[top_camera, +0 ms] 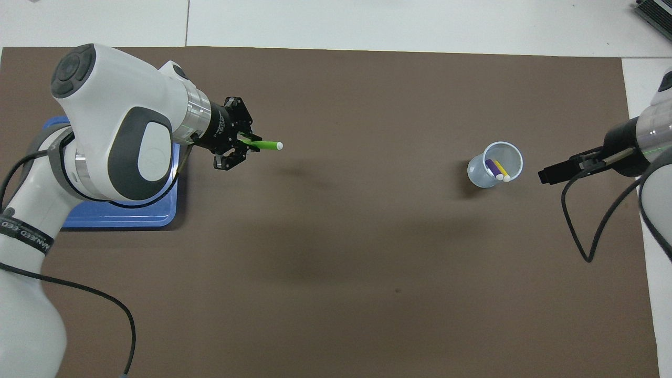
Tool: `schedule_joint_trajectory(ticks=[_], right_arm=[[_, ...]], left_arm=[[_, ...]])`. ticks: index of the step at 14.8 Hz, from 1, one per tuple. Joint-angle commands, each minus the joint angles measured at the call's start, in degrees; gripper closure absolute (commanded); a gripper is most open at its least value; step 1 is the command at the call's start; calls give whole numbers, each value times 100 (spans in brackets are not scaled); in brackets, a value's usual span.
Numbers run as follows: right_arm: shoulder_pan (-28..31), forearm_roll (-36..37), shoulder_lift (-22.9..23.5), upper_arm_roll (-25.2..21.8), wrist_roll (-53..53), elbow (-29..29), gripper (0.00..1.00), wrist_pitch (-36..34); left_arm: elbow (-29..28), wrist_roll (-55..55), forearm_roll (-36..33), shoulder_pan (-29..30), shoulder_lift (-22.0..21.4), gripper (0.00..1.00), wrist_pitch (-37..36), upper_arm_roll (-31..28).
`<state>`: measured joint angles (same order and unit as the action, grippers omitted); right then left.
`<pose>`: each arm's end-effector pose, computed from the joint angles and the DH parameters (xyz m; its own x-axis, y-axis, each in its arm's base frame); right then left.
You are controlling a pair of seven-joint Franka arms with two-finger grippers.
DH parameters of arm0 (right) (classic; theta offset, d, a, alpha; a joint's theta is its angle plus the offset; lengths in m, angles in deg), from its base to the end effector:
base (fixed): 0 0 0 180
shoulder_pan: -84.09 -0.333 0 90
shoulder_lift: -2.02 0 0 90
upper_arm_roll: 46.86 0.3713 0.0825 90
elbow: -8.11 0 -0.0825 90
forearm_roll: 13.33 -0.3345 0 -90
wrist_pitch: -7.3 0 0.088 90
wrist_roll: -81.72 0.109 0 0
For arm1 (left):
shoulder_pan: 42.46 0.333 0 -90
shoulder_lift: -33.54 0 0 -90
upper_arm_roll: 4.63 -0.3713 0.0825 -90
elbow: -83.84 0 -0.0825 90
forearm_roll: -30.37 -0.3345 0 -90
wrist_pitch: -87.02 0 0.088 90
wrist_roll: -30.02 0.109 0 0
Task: Transfer and insert pens with both arms
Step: 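Close the left gripper on the green pen and lift it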
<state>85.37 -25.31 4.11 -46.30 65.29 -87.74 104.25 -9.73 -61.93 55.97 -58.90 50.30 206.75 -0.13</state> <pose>0.5253 0.0135 0.6282 0.9699 0.2404 0.0392 0.2433 -0.9484 -0.2031 0.5873 -0.2411 0.5384 0.1425 0.8919 -0.4292 0.9889 -0.1104 0.0991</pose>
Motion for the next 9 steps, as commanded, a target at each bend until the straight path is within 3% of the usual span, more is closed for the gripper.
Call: schedule_joint_trajectory(ticks=[1, 4, 9], right_arm=[[30, -777, -86, 32, 612, -100, 0, 87], [-93, -1550, -69, 102, 1589, -109, 0, 419], [-524, -1940, -68, 102, 1942, -249, 0, 982]], left_arm=[[-161, -1181, 331, -488, -234, 100, 592, -72], [-276, -1789, 340, -1079, -234, 100, 1033, -72], [-285, -2274, 410, -1642, -234, 100, 1359, -63]])
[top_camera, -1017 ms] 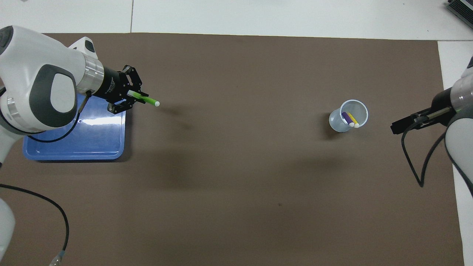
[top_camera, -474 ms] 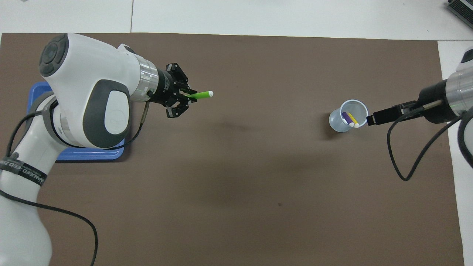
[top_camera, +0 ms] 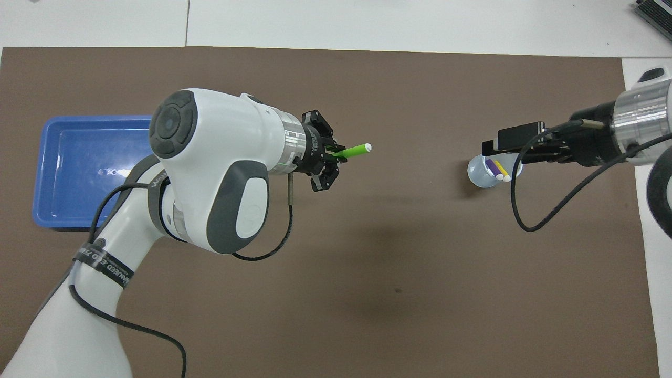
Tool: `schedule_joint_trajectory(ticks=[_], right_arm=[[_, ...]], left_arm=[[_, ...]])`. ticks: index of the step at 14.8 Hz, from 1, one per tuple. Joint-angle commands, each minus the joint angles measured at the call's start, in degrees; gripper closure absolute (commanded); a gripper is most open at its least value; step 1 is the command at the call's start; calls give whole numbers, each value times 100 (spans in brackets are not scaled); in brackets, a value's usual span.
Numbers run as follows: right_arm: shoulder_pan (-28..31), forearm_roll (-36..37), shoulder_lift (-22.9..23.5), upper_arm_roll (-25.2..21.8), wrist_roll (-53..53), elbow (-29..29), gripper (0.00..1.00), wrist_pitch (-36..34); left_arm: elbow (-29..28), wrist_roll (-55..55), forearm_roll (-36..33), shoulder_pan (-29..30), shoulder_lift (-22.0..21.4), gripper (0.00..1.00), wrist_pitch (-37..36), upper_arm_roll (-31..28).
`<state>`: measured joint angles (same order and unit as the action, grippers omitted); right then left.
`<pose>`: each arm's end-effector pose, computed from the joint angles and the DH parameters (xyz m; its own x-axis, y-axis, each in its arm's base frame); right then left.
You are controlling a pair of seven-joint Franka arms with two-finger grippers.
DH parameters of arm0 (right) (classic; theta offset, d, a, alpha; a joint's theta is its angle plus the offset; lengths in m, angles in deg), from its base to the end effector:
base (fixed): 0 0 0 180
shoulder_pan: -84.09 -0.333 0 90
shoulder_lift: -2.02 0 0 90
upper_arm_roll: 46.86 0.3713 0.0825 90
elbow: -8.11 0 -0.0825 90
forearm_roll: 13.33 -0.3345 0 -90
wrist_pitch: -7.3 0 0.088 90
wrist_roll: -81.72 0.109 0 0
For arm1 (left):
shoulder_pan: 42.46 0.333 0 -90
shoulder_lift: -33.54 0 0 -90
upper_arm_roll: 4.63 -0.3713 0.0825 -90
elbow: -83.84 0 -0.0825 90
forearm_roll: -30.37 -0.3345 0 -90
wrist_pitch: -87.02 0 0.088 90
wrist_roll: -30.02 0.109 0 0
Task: Transfer and insert pens with both arms
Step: 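Carry the green pen toward center while the right gripper approaches it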
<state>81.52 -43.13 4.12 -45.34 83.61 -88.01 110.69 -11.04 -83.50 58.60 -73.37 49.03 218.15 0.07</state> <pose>0.5336 0.0805 0.6455 0.9964 -0.0728 0.0434 -0.0419 -0.8682 -0.4944 0.5199 -0.3779 0.5624 -0.0280 0.8450 -0.5341 0.9948 0.0757 0.0675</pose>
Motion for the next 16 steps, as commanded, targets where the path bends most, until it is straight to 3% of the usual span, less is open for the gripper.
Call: schedule_joint_trajectory(ticks=[1, 6, 10, 14, 16], right_arm=[[-208, -200, -78, 6, 110, -328, 0, 497], [-376, -736, -148, 15, 93, -820, 0, 989], [-639, -922, -43, 6, 137, -856, 0, 1446], [-684, -913, 19, 6, 128, -848, 0, 1588], [-666, -922, 28, 6, 119, -839, 5, 1597]], left_arm=[[-154, -152, 217, -248, -107, 100, 271, -74], [-136, -564, 306, -485, -46, 100, 947, -74], [-154, -969, 306, -828, -2, 100, 1800, -83], [-180, -1084, 315, -960, 16, 100, 2082, -83], [-180, -1102, 315, -1039, 77, 100, 2380, -83]])
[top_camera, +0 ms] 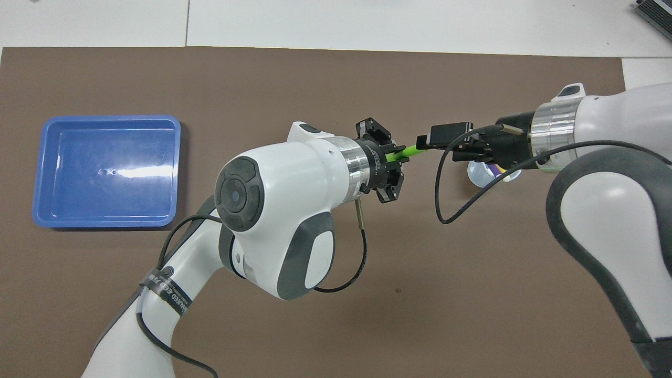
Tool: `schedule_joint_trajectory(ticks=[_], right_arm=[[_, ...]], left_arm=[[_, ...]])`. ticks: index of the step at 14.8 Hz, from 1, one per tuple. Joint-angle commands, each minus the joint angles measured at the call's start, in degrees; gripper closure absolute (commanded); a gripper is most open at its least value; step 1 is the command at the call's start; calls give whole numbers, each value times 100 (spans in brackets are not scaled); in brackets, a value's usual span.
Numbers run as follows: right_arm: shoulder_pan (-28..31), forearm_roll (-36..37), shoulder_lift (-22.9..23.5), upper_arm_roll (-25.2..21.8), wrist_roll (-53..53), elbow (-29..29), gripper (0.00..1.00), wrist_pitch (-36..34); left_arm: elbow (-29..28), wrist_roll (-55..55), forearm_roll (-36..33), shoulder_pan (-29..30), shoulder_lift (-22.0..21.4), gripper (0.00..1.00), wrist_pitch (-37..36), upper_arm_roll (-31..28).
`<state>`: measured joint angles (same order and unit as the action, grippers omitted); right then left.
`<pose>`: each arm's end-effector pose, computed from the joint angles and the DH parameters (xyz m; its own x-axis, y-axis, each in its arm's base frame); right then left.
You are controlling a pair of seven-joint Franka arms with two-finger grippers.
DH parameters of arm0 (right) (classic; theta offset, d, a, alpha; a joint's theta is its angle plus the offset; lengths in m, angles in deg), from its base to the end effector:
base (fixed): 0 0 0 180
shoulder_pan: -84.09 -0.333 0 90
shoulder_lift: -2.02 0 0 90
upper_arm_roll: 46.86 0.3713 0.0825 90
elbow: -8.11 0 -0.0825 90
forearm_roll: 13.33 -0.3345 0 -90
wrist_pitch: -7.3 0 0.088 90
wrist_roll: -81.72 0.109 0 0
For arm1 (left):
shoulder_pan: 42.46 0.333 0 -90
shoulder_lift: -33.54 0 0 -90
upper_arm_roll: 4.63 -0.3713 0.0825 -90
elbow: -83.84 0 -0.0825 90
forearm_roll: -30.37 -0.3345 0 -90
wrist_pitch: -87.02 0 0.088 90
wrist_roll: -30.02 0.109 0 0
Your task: Transfer and insert pens with both arms
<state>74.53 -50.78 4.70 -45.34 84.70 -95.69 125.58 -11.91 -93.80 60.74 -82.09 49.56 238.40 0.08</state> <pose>0.5389 0.1388 0.6063 0.9866 -0.1421 0.0800 -0.0683 -0.8052 -0.5890 0.4855 -0.4457 0.5888 -0.0847 0.7153 -0.6936 0.9516 0.2645 0.1566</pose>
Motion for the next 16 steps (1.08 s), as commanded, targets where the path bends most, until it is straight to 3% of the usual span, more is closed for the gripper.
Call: schedule_joint_trajectory(ticks=[1, 2, 7, 16], right_arm=[[33, -157, -30, 7, 10, -71, 10, 108], [33, -157, -22, 7, 10, -71, 14, 126], [50, -148, -4, 7, -8, -36, 50, 126], [33, -148, 22, 7, -17, -36, 52, 284]], left_arm=[[-102, -133, 101, -176, 24, 100, 374, -84], [-102, -160, 92, -167, 24, 100, 383, -92], [-365, -160, 92, -176, -20, 100, 655, -84], [-348, -160, 92, -255, -2, 100, 752, -93]])
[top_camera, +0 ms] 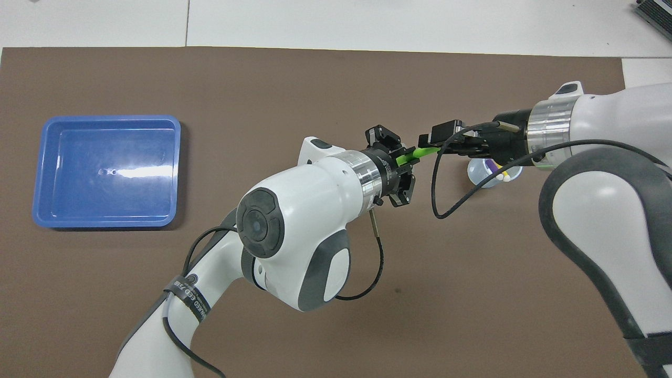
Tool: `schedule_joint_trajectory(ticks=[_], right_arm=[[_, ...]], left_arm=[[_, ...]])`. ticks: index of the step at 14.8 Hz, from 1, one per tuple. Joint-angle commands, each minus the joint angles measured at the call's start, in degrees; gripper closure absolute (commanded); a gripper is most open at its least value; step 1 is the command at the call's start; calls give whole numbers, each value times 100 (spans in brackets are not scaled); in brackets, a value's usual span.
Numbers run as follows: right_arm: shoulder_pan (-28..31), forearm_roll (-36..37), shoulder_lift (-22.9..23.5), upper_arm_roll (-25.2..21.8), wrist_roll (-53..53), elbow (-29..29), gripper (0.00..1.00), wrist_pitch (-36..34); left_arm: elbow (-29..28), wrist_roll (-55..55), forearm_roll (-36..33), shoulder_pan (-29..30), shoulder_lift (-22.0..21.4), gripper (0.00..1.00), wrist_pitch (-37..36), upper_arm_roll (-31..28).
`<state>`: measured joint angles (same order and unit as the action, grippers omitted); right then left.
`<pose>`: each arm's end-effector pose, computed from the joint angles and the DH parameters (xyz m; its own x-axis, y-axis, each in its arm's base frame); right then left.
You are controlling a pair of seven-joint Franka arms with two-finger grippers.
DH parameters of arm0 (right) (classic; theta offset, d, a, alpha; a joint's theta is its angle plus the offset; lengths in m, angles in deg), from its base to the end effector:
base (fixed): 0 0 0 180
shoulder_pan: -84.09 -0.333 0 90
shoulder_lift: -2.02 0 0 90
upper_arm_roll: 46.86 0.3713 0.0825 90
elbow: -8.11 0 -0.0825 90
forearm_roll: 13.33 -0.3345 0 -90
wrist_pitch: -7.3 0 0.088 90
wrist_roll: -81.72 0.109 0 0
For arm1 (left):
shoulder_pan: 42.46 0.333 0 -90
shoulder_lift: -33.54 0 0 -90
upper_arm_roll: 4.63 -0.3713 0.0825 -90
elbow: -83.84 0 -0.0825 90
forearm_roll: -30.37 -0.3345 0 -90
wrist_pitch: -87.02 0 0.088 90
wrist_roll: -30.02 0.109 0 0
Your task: Transfer and insert pens with both arms
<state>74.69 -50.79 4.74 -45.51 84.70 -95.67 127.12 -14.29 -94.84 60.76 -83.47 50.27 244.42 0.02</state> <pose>0.5424 0.1341 0.6084 0.9814 -0.1633 0.1012 -0.0729 -0.8040 -0.5901 0.4812 -0.4526 0.5734 -0.0934 0.7001 -0.7079 0.9357 0.3047 0.1779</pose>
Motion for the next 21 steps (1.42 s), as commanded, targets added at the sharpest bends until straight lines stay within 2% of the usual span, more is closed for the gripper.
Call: schedule_joint_trajectory(ticks=[1, 4, 7, 10, 11, 18, 19, 20, 21], right_arm=[[17, -148, 53, 23, -26, -20, 55, 138], [-1, -148, 70, 23, -26, -20, 61, 156], [-1, -148, 79, 23, -34, -11, 72, 156], [-1, -148, 79, 23, -43, -11, 88, 156], [-1, -148, 79, 23, -43, -11, 99, 147], [17, -95, 114, 23, -113, 50, 100, 147], [17, -43, 123, 23, -113, 85, 100, 147], [34, -42, 123, 23, -105, 103, 100, 147], [52, -25, 123, 15, -105, 120, 100, 147]], left_arm=[[-110, -47, 90, -118, -73, 100, 203, -87], [-110, -55, 90, -118, -73, 100, 230, -86], [-101, -55, 90, -118, -64, 100, 238, -87], [-110, -47, 90, -118, -55, 100, 344, -87], [-101, -47, 90, -118, -55, 100, 344, -87], [-93, 59, 55, -118, -55, 100, 344, -95], [-93, 50, 47, -118, -55, 95, 344, -95], [-110, 68, 38, -109, -99, 77, 309, -104], [-136, 68, 38, -65, -178, 65, 230, -95]])
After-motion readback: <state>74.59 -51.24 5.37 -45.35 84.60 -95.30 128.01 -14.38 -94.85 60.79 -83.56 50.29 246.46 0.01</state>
